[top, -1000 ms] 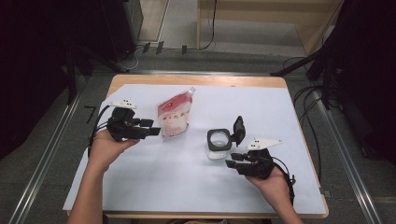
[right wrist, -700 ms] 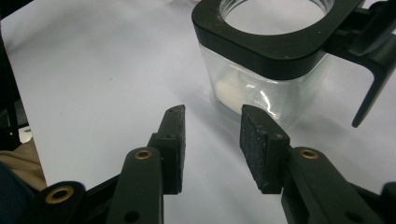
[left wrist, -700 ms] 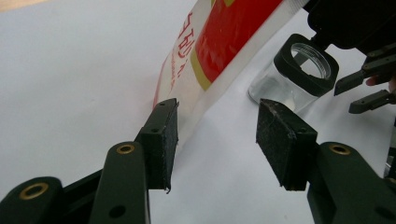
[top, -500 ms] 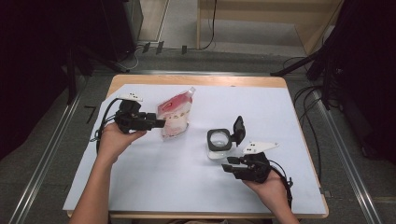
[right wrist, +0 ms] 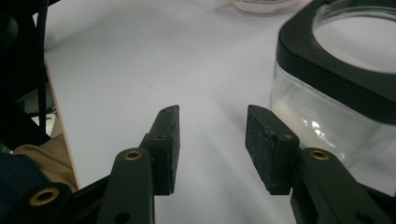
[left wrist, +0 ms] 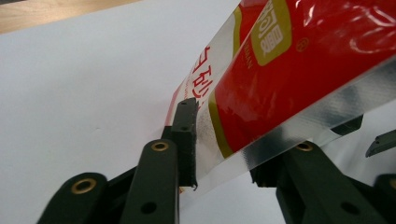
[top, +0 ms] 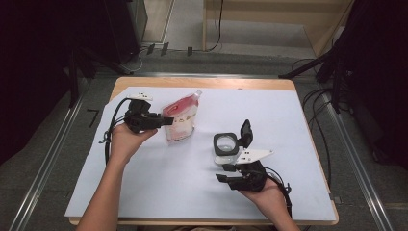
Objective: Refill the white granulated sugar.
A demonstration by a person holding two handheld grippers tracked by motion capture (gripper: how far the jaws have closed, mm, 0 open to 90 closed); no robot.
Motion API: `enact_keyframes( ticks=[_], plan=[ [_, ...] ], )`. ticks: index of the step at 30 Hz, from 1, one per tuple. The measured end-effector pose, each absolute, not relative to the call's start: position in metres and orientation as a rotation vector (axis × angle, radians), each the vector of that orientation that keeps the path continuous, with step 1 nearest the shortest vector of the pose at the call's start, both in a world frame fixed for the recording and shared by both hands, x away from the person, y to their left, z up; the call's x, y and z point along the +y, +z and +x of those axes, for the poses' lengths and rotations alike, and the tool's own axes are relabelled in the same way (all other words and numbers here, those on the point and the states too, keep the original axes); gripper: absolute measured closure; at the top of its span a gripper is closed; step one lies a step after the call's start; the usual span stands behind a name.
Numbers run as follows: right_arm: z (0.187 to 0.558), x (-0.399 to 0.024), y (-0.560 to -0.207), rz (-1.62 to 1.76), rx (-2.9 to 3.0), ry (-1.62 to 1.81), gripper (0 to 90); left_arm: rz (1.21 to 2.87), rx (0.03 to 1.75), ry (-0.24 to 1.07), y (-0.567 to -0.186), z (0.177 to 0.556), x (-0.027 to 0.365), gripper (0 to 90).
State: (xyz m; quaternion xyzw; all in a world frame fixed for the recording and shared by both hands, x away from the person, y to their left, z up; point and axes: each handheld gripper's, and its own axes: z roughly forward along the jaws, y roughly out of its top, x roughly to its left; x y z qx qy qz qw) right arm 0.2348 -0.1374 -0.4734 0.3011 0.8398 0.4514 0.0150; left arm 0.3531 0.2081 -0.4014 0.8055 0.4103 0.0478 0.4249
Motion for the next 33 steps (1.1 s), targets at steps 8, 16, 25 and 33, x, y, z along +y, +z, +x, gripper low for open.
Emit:
enact_keyframes(
  ticks=[8,16,25,33],
  plan=[
    [0.239,-0.12,-0.467,0.909,2.631,1.392,54.1,2.045,1.013,0.154,-0.401,0.352,0.205,79.3],
    [0.25,-0.103,-0.456,0.882,2.624,1.394,54.2,2.072,0.988,0.156,-0.4,0.351,0.202,90.0],
    [0.254,-0.088,-0.462,0.894,2.635,1.425,55.2,2.018,0.998,0.114,-0.399,0.352,0.2,90.0],
    [0.251,-0.082,-0.468,0.874,2.649,1.404,56.0,2.014,0.978,0.094,-0.389,0.347,0.203,90.0]
  ],
)
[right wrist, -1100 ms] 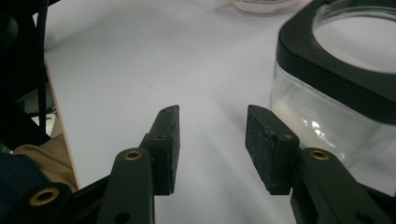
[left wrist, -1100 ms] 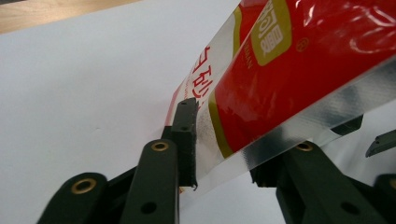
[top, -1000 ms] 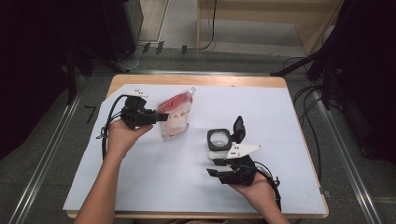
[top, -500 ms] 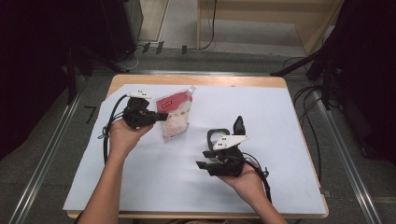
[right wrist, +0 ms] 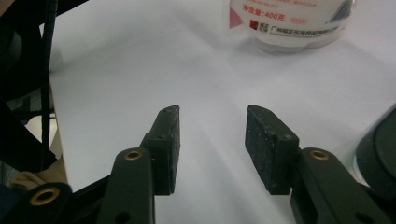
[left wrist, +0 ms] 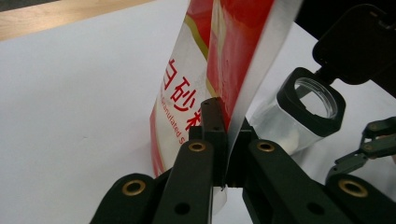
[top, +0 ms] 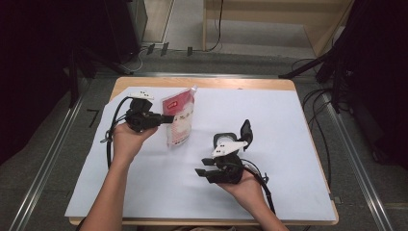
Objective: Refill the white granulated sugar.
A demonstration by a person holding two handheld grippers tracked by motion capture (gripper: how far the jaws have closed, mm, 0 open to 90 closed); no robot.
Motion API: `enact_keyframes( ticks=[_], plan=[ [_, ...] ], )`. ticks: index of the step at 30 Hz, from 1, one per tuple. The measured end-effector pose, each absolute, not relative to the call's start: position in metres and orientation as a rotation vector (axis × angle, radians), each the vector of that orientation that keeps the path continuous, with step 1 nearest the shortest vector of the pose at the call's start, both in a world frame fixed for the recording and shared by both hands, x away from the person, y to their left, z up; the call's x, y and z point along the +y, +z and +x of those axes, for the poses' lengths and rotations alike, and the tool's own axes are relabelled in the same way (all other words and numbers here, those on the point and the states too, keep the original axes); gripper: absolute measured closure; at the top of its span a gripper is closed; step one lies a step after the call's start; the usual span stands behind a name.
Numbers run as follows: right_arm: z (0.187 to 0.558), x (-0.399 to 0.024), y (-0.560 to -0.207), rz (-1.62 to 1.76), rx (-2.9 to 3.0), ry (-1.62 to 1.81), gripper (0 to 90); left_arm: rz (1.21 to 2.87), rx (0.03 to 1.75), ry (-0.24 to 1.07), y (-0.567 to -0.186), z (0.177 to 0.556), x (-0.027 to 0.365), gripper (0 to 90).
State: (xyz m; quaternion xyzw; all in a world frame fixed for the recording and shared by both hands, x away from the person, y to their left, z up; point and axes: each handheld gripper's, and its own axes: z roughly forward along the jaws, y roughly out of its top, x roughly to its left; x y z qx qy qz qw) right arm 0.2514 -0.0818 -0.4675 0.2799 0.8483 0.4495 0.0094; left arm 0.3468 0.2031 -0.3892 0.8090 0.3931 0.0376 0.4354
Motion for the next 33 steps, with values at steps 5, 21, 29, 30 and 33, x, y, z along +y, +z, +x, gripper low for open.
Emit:
enact_keyframes(
  ticks=[5,21,29,30,33],
  plan=[
    [0.25,-0.082,-0.47,0.877,2.65,1.409,56.2,2.002,0.964,0.07,-0.377,0.338,0.205,90.0],
    [0.248,-0.068,-0.478,0.842,2.672,1.391,56.6,2.043,0.905,0.028,-0.355,0.309,0.209,90.0],
    [0.253,-0.062,-0.487,0.883,2.682,1.406,56.3,2.057,0.879,0.0,-0.346,0.295,0.207,90.0],
    [0.254,-0.062,-0.488,0.882,2.676,1.404,56.3,2.065,0.87,-0.003,-0.345,0.294,0.206,90.0],
    [0.255,-0.06,-0.491,0.899,2.666,1.403,56.1,2.077,0.854,-0.005,-0.342,0.288,0.203,90.0]
  ],
)
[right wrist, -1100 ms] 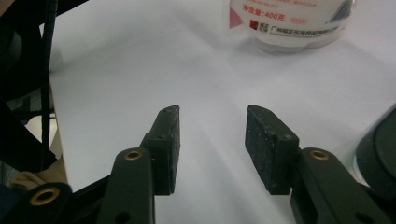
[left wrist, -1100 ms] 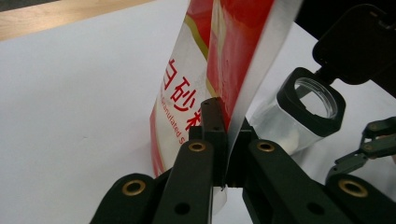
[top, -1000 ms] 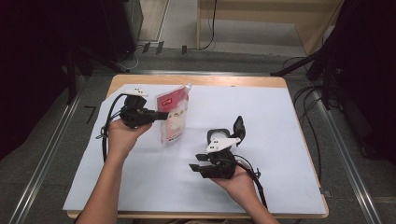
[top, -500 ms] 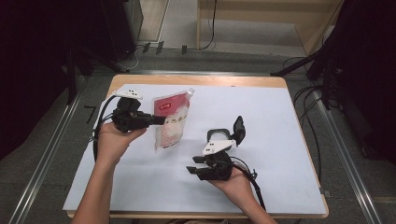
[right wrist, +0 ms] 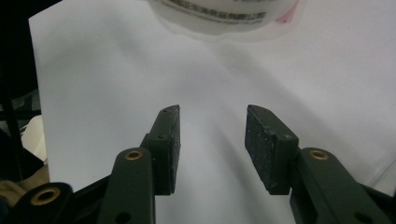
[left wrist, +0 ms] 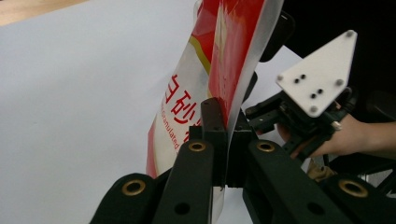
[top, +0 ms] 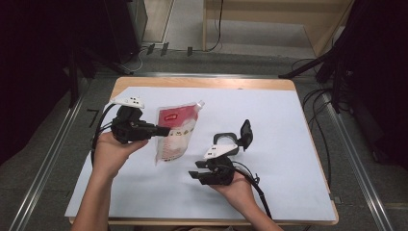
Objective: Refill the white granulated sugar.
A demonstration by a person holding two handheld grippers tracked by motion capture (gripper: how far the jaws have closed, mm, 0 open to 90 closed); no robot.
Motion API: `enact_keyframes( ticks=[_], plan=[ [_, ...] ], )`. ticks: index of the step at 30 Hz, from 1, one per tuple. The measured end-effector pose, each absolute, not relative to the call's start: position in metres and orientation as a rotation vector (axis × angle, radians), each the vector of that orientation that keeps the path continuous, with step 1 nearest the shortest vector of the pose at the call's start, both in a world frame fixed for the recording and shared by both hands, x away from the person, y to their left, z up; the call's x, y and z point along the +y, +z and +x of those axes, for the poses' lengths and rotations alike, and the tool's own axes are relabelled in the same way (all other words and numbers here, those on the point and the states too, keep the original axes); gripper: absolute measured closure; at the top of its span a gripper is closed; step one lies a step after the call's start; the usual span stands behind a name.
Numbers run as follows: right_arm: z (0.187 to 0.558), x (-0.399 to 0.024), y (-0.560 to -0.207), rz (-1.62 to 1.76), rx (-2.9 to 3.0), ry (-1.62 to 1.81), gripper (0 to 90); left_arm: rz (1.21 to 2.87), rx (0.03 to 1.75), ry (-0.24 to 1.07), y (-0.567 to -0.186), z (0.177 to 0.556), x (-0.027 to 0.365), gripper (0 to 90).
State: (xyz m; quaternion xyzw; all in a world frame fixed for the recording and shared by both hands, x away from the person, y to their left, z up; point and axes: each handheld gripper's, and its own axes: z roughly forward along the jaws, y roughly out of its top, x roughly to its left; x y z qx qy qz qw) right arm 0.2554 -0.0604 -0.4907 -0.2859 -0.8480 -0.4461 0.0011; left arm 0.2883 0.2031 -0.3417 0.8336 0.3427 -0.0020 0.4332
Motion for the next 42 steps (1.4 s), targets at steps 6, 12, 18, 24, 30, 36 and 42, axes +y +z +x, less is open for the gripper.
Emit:
enact_keyframes(
  ticks=[6,12,18,24,30,36,42],
  plan=[
    [0.258,-0.054,-0.497,-0.92,-2.673,-1.42,55.7,2.063,0.821,-0.056,-0.335,0.279,0.199,90.0],
    [0.26,-0.049,-0.503,-0.981,-2.676,-1.452,57.4,2.058,0.793,-0.092,-0.328,0.269,0.192,90.0],
    [0.262,-0.048,-0.508,-1.04,-2.651,-1.479,57.4,2.051,0.776,-0.138,-0.324,0.263,0.187,90.0],
    [0.26,-0.046,-0.51,-1.059,-2.642,-1.522,56.5,2.029,0.771,-0.192,-0.323,0.261,0.184,90.0],
    [0.255,-0.048,-0.508,-1.018,-2.58,-1.609,57.9,2.028,0.806,-0.179,-0.324,0.261,0.181,90.0],
    [0.241,-0.041,-0.504,-0.878,-2.724,-1.662,56.1,2.023,0.852,-0.173,-0.33,0.267,0.185,90.0],
    [0.236,-0.038,-0.501,-0.803,-2.789,-1.649,54.7,2.014,0.871,-0.172,-0.332,0.268,0.182,90.0]
  ],
)
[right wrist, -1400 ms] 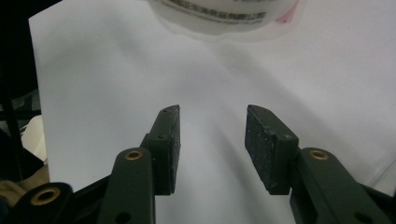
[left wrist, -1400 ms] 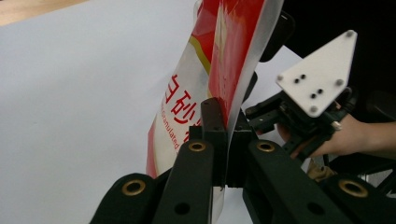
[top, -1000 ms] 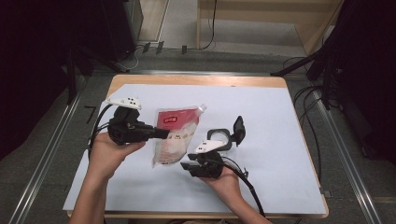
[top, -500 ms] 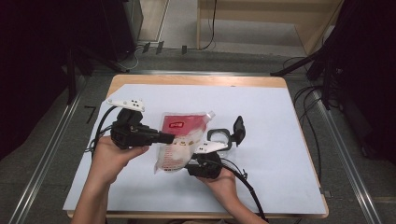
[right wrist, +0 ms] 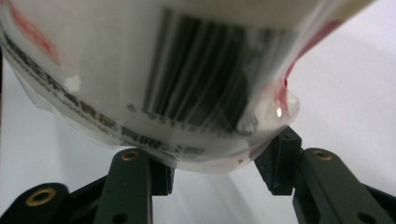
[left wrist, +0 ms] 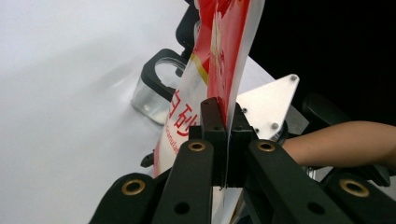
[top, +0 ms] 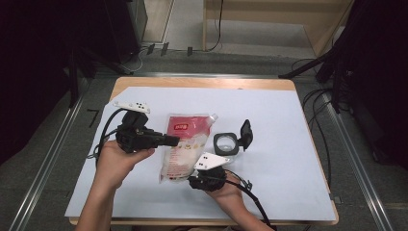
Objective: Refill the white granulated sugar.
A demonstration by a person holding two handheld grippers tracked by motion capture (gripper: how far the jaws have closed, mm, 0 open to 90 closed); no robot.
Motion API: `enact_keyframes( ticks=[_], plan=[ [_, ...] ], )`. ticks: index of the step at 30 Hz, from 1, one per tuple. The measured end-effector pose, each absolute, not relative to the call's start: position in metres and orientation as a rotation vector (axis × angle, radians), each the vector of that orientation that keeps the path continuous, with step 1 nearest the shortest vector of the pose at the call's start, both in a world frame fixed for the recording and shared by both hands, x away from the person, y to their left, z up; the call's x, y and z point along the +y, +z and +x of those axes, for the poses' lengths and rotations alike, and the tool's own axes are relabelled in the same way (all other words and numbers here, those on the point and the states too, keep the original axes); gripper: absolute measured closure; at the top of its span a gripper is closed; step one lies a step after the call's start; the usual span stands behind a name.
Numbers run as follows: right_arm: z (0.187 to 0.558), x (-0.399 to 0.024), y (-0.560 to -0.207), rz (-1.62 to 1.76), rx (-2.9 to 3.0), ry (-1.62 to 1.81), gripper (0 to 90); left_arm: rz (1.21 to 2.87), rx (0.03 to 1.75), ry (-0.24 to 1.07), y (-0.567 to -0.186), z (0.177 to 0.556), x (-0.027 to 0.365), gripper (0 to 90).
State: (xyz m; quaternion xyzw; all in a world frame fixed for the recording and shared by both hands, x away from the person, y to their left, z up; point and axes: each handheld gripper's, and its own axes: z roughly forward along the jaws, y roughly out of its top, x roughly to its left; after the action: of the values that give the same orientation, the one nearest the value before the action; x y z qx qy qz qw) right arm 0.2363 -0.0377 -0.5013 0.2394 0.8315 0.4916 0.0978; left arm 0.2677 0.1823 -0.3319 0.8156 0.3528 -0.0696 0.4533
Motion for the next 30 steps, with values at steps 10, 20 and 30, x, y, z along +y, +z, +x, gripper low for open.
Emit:
enact_keyframes(
  ticks=[10,20,30],
  plan=[
    [0.232,-0.036,-0.501,0.672,2.521,1.473,54.7,2.023,0.904,-0.147,-0.334,0.27,0.181,90.0],
    [0.231,-0.036,-0.497,0.663,2.539,1.496,55.7,2.082,0.865,-0.113,-0.344,0.272,0.167,85.2],
    [0.229,-0.037,-0.495,0.659,2.556,1.501,53.8,2.106,0.826,-0.098,-0.354,0.273,0.152,85.5]
  ],
)
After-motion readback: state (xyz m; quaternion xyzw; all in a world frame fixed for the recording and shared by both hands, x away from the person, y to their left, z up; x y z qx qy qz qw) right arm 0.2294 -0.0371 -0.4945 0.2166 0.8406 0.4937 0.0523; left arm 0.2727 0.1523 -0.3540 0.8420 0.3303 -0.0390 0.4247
